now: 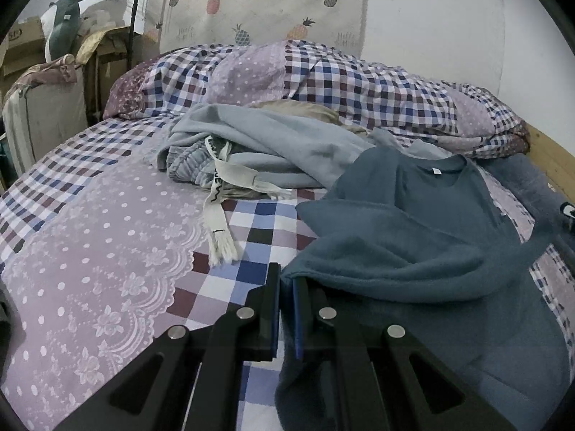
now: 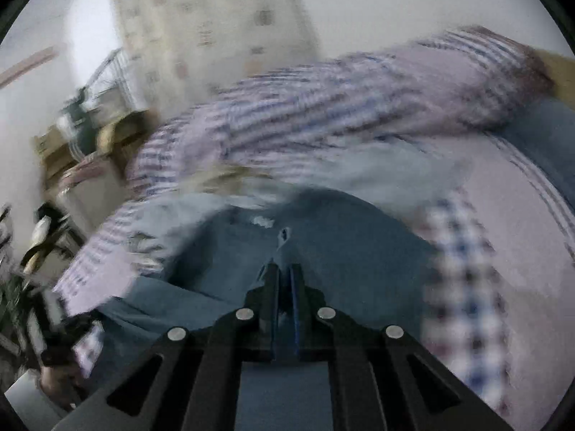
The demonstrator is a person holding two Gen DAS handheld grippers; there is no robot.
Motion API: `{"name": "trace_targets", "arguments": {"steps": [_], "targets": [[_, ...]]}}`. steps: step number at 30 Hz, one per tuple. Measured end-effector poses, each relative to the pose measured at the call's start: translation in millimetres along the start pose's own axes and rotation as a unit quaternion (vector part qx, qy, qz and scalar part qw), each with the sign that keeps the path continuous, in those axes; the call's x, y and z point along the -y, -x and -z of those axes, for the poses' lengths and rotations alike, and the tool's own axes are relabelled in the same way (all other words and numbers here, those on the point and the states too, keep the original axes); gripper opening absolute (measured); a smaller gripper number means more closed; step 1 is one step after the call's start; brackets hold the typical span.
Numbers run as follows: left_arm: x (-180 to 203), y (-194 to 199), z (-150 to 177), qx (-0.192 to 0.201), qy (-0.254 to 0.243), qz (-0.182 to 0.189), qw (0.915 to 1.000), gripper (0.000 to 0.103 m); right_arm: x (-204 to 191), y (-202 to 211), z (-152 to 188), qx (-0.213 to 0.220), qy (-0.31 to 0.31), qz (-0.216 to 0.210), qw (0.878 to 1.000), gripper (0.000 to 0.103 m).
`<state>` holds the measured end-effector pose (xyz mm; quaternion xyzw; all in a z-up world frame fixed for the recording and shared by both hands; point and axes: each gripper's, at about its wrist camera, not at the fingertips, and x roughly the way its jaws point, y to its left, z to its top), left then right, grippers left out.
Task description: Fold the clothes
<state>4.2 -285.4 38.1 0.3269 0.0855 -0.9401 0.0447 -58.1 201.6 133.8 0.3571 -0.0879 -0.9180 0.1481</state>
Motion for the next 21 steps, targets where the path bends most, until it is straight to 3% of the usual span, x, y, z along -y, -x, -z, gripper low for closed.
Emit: {"name": "trace_targets", "arguments": {"steps": [3,6,8,12,16,21], "targets": [[-1,-1,1,-0.002,0.001,0.000,1.0000,0.005,53,-4,32,-0.060,-0.054,0.060,0.995,0.007],[-1,-1,1,-0.004,0.002,-0.001,1.0000,0.005,78,8,53,-0.075,-0.080,0.091,0.990,0.008],[-1,-2,2,-0.006,0.002,-0.001,1.0000,0.005,79,16,58,-0.067,-0.077,0.089,0.991,0.013],[-2,-3,3,-0.009,0.004,-0.001,1.0000,0.005,61,17,53,-0.063,-0.034,0.073,0.995,0.043],[-2,-4,3,-0.011,0.005,-0.001,0.9999,0.005,39,-10,50,-0.091,0.004,0.056,0.994,0.043],[-3,-6,3,-0.015,0.005,-0.002,0.9999,0.005,39,-68,45,-0.152,0.018,0.050,0.987,0.043]]}}
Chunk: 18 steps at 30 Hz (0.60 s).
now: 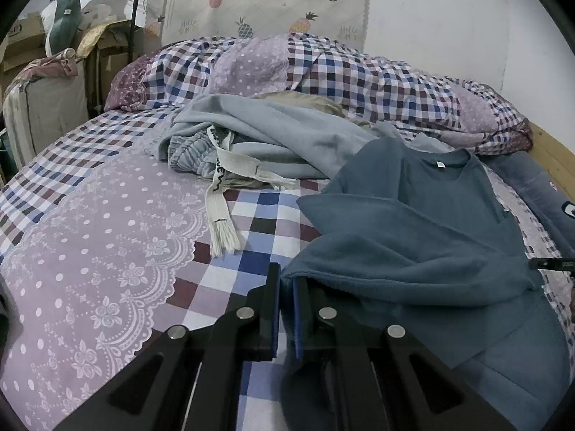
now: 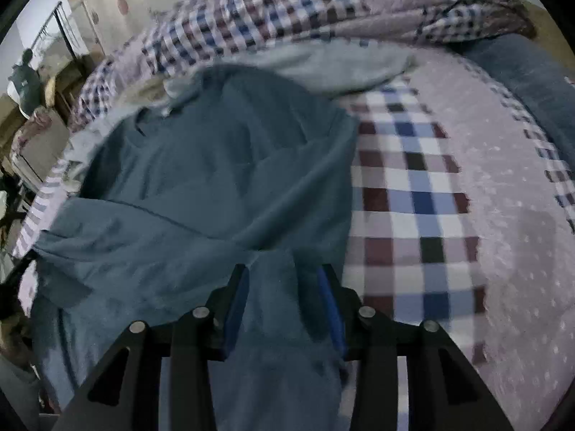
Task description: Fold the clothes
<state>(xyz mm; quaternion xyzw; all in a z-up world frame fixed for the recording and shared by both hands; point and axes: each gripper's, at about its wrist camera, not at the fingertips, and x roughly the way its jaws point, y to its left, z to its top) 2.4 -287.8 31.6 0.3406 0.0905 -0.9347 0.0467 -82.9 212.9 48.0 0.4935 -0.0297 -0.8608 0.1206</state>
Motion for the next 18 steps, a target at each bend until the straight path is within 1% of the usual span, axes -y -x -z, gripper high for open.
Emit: {"name": "trace_targets", "arguments": {"steps": [2,3,4,5,8,10,11,13,16,18], "targets": [[0,-1,0,-0.002,0.001,0.001,1.0000,0.005,-6,-9,-2,-0.005,0.021,0.006,1.000,0.041],[-1,-1,1,-0.003,0.003,0.001,1.0000,0.005,-10,-11,-2,-0.004,0.034,0.009,0.999,0.018],[-1,-1,1,-0.005,0.004,0.002,1.0000,0.005,-13,-13,-2,-0.003,0.047,0.012,0.999,0.003],[-2,-2,1,-0.006,0.005,0.003,1.0000,0.005,-17,-10,-1,0.004,0.059,0.011,0.998,0.004],[-3,-3,2,-0.011,0.010,0.005,0.9999,0.005,-27,25,10,0.060,0.096,-0.019,0.993,0.004],[-4,-5,2,-0.015,0.012,0.006,0.9998,0.005,-34,49,19,0.094,0.124,-0.042,0.987,0.004],[-4,-5,3,-0.017,0.013,0.006,0.9998,0.005,-37,61,28,0.099,0.144,-0.055,0.983,0.004],[-6,-7,3,-0.021,0.016,0.006,0.9996,0.005,-42,73,46,0.085,0.176,-0.067,0.978,0.004],[-8,-9,5,-0.027,0.022,0.006,0.9994,0.005,-46,83,80,0.031,0.227,-0.078,0.970,0.004],[-9,-9,6,-0.027,0.024,0.008,0.9993,0.005,-40,83,97,-0.005,0.235,-0.078,0.969,0.004]]}}
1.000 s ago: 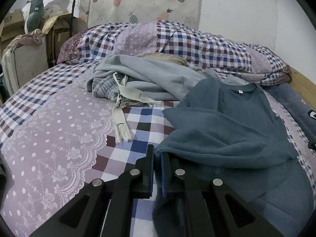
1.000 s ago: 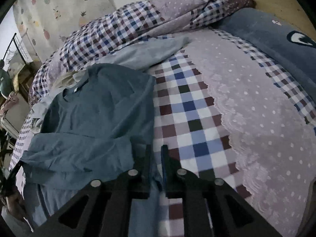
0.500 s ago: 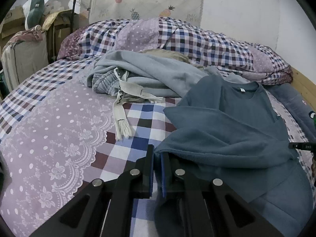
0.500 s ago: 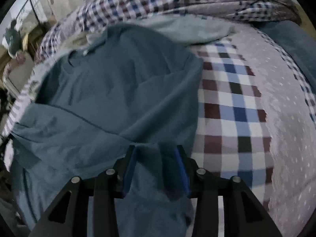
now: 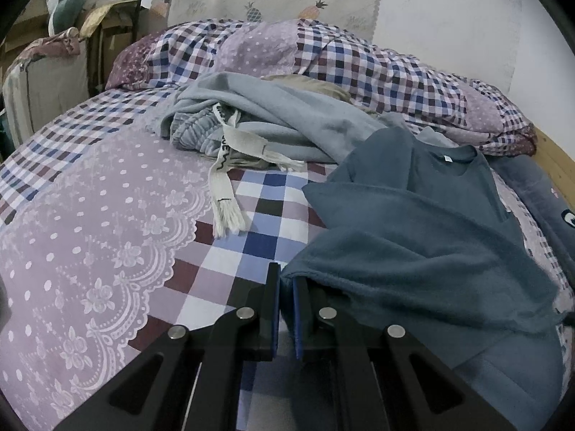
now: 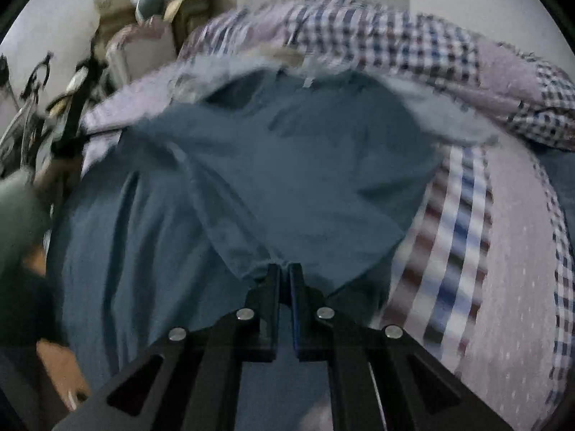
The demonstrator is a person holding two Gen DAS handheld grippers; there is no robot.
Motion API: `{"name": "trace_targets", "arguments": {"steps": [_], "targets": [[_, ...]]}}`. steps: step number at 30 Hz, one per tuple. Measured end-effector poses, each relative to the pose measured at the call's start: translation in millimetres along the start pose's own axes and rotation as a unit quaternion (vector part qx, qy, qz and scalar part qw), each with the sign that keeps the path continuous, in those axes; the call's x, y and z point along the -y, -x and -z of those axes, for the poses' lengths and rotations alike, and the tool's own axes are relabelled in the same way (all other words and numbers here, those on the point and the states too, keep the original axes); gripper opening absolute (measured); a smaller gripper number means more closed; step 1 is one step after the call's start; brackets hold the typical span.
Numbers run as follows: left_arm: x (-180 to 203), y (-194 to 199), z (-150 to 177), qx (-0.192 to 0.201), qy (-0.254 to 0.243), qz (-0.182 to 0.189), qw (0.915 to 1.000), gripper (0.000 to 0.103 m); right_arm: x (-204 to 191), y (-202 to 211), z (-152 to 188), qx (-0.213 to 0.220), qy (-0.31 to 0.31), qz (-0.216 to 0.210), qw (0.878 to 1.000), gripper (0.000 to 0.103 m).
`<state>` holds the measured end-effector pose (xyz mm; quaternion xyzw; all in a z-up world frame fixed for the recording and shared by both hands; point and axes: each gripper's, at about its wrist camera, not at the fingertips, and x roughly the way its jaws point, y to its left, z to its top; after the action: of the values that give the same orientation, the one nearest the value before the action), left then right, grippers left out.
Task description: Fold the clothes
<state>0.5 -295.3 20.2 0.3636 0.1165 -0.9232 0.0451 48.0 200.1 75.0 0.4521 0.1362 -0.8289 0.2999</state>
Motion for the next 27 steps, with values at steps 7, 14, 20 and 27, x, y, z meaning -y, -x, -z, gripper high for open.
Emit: {"name": "trace_targets", "arguments": {"steps": [7,14,20,27], "targets": [[0,1,0,0.001,0.000,0.001,1.0000,0.005,44,7,12,0.000,-0.095,0.040,0.995,0.016],[-1,0,-1,0.000,0.002,0.003,1.0000,0.005,63,-42,-19,-0.033,-0.097,0.042,0.994,0.036],[-2,0,-1,0.000,0.004,0.004,1.0000,0.005,69,-77,-29,-0.084,-0.062,0.070,0.992,0.036],[-2,-1,-1,0.000,0.004,0.004,1.0000,0.005,74,-85,-32,-0.111,-0.062,0.054,0.990,0.039]]}}
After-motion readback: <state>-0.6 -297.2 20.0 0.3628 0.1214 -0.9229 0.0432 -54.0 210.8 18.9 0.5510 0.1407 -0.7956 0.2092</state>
